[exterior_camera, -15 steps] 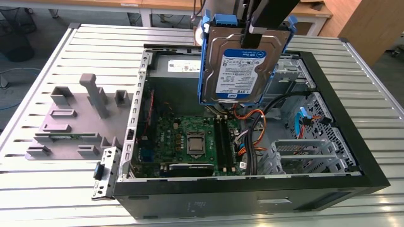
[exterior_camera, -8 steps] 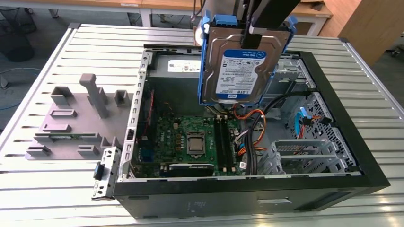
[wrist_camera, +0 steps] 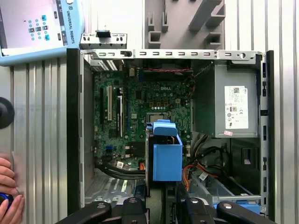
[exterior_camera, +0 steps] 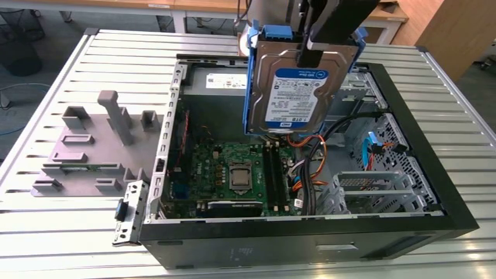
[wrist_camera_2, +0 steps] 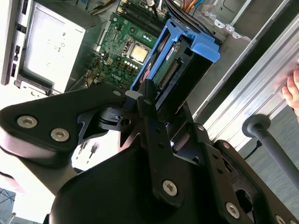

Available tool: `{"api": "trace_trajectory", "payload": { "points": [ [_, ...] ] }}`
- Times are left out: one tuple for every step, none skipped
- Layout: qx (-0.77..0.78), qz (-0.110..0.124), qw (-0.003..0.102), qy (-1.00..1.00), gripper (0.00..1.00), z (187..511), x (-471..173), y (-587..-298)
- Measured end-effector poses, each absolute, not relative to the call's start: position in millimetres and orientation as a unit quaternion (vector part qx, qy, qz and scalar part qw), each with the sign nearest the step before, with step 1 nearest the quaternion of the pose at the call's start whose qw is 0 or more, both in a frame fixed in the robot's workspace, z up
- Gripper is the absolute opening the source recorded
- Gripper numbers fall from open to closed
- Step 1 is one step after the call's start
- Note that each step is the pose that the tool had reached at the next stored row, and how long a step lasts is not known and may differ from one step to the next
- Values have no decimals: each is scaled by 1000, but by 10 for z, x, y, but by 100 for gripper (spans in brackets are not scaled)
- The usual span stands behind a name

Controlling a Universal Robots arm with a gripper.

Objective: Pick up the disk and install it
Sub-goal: 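Pick up the disk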

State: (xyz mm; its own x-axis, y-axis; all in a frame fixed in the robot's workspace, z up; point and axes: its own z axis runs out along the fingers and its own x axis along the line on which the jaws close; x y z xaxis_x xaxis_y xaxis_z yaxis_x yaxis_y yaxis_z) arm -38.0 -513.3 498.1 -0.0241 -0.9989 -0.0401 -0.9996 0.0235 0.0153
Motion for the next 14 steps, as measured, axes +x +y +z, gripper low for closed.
{"api": "trace_trajectory", "payload": {
  "points": [
    [-698,20,9,715,35,4974,-380,-5147],
    [-698,20,9,715,35,4967,-380,-5162],
    [-698,20,9,715,35,4959,-380,-5178],
    [-698,20,9,715,35,4953,-380,-5193],
    [-698,20,9,715,35,4946,-380,-5210],
    [-698,20,9,715,35,4940,-379,-5225],
    [-698,20,9,715,35,4934,-378,-5242],
    [-698,20,9,715,35,4928,-377,-5259],
    [-698,20,9,715,35,4922,-375,-5276],
    [-698,20,9,715,35,4918,-372,-5294],
    [-698,20,9,715,35,4914,-368,-5311],
    [-698,20,9,715,35,4910,-363,-5330],
    [-698,20,9,715,35,4907,-358,-5346],
    [-698,20,9,715,35,4905,-353,-5361]
  ]
}}
